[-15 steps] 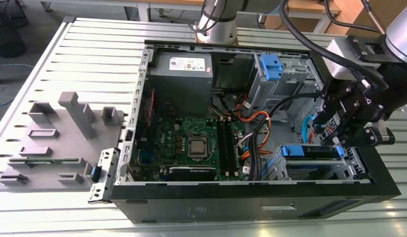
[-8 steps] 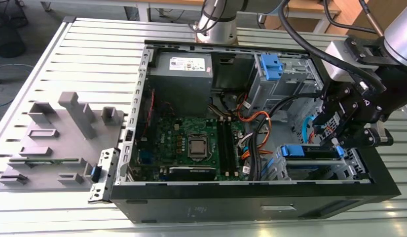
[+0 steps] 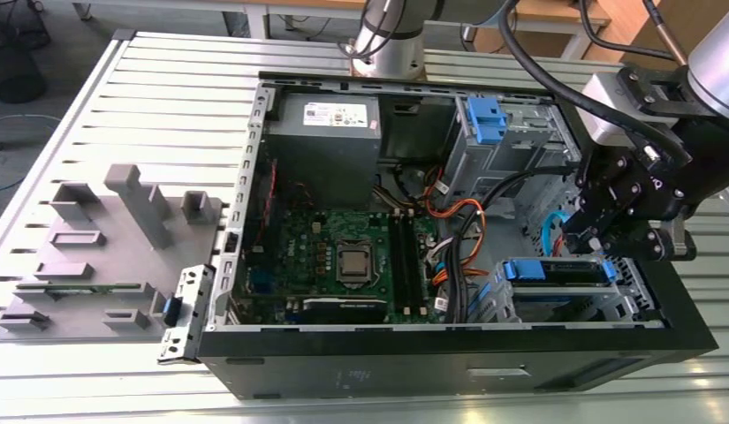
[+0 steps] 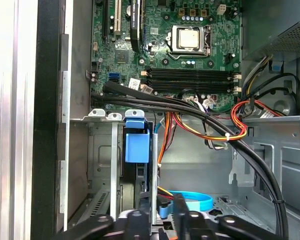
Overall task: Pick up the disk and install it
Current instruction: 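Insert the first disk wire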
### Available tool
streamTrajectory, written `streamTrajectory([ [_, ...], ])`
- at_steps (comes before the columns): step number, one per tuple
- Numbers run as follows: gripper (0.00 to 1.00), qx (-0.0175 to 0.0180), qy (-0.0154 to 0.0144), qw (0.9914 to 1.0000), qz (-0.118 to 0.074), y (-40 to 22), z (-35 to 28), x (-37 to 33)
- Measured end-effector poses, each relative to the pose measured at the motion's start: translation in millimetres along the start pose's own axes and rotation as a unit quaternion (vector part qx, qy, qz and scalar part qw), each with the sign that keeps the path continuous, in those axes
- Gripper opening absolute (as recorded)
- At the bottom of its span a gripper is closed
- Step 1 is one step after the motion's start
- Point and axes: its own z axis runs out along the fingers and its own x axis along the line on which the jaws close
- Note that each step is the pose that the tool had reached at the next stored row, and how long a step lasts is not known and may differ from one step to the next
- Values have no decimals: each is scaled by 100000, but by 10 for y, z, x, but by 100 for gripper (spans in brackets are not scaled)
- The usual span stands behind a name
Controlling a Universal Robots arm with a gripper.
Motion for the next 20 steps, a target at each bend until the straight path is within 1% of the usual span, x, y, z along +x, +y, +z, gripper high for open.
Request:
streamTrajectory([
  [1, 29, 1, 1, 100000, -1, 0, 0, 0],
  [2, 29, 0, 0, 100000, -1, 0, 0, 0],
  [4, 18, 0, 2, 100000, 0, 0, 0, 0],
  [6, 16, 1, 4, 100000, 1, 0, 0, 0],
  [15, 16, 18, 9, 100000, -42, 3, 2, 6],
  [17, 16, 127, 19, 100000, -147, 12, 3, 16],
  [20, 16, 416, 18, 99998, -431, 33, 10, 35],
])
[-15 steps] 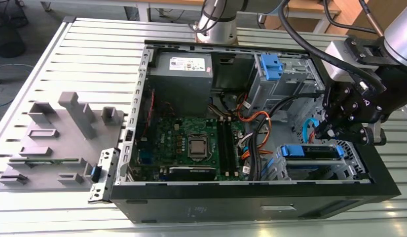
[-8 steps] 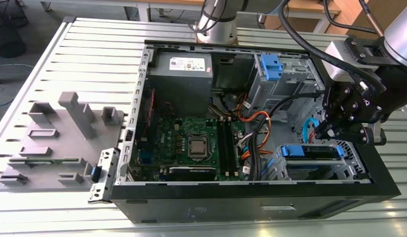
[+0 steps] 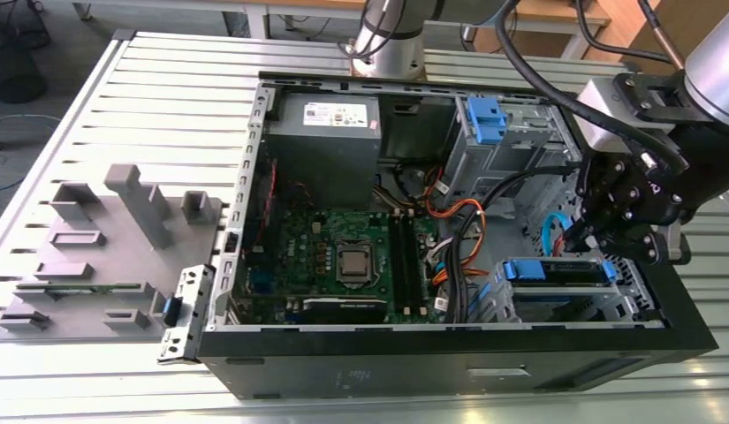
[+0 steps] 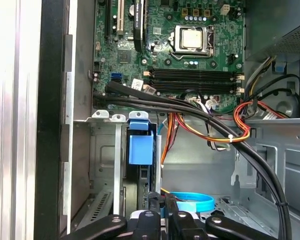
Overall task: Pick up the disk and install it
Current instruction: 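Insert the first disk wire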
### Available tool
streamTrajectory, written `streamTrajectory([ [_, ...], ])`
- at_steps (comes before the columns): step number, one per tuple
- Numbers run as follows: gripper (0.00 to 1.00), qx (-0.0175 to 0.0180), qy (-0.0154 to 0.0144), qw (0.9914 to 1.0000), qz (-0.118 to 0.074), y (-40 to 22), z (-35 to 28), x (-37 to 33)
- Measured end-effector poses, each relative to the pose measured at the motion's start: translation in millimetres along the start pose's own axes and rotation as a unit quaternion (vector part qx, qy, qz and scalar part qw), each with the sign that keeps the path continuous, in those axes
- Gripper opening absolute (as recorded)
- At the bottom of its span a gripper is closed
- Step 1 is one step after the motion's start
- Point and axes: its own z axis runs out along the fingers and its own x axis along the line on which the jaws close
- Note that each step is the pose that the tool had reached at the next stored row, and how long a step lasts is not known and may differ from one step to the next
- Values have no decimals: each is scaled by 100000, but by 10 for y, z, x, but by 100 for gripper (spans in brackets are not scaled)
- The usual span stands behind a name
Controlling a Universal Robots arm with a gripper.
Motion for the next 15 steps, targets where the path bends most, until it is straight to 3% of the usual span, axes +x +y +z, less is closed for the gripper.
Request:
streamTrajectory([
  [7, 16, 877, 21, 99994, -656, 43, 21, 34],
  [15, 16, 1207, 22, 99988, -1015, 73, 50, 76],
])
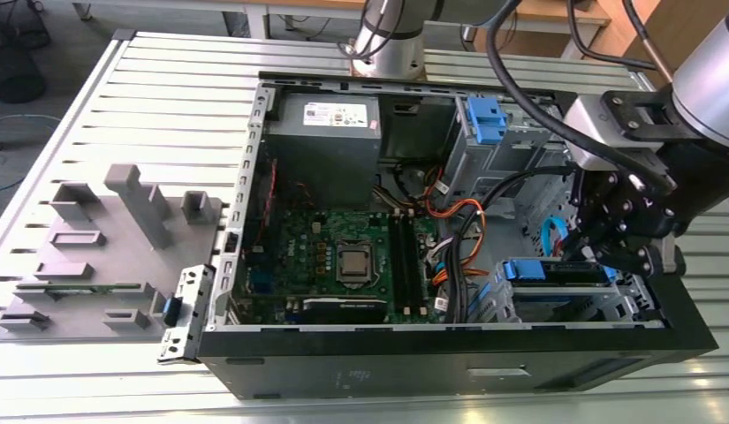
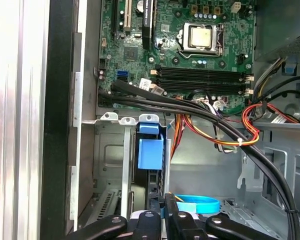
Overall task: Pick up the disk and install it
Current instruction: 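Insert the first disk wire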
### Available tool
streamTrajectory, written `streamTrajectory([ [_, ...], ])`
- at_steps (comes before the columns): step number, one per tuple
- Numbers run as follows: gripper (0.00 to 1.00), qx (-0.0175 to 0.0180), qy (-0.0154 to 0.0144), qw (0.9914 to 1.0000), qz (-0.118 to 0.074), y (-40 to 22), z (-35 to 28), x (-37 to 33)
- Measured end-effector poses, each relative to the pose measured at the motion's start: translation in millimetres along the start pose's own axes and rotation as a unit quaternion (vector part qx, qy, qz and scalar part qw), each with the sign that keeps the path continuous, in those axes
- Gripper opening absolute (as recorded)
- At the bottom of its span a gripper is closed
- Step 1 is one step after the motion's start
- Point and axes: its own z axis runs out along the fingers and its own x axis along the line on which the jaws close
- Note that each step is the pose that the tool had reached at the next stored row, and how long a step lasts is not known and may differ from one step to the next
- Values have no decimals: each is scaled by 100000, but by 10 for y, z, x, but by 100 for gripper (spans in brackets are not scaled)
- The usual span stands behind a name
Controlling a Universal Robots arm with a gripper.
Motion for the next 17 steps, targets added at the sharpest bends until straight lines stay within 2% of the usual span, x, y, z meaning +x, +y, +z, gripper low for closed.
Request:
streamTrajectory([
  [17, 16, 7, 3, 100000, -169, 2, 55, 35],
])
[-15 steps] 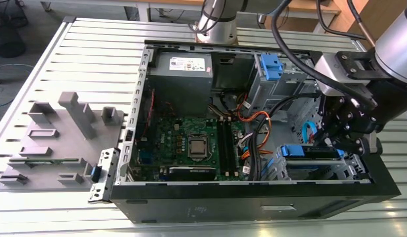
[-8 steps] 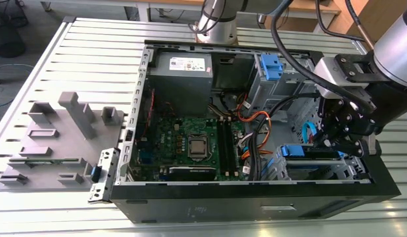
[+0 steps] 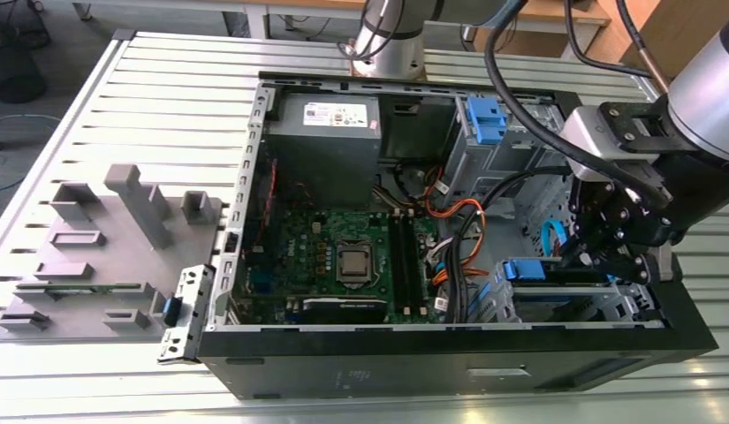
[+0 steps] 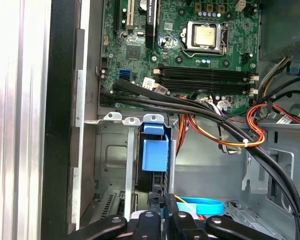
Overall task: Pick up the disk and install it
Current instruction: 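Insert the first disk wire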
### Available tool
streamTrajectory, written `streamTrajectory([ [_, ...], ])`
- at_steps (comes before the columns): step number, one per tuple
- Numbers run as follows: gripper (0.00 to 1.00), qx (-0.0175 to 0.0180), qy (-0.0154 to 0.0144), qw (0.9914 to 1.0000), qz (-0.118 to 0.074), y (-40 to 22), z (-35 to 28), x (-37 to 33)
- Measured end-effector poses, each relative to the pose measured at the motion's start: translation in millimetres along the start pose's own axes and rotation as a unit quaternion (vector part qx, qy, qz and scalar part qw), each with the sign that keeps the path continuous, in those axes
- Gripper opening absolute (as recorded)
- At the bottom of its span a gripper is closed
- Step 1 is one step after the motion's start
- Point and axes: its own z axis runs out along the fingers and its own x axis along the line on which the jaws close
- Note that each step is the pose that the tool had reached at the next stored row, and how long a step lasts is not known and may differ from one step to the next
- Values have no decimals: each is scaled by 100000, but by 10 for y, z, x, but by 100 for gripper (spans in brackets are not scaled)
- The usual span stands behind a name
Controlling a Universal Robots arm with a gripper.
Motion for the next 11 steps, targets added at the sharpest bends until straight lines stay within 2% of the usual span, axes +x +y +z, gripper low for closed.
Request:
streamTrajectory([
  [11, 16, 7, 8, 100000, 0, 3, 20, 1],
])
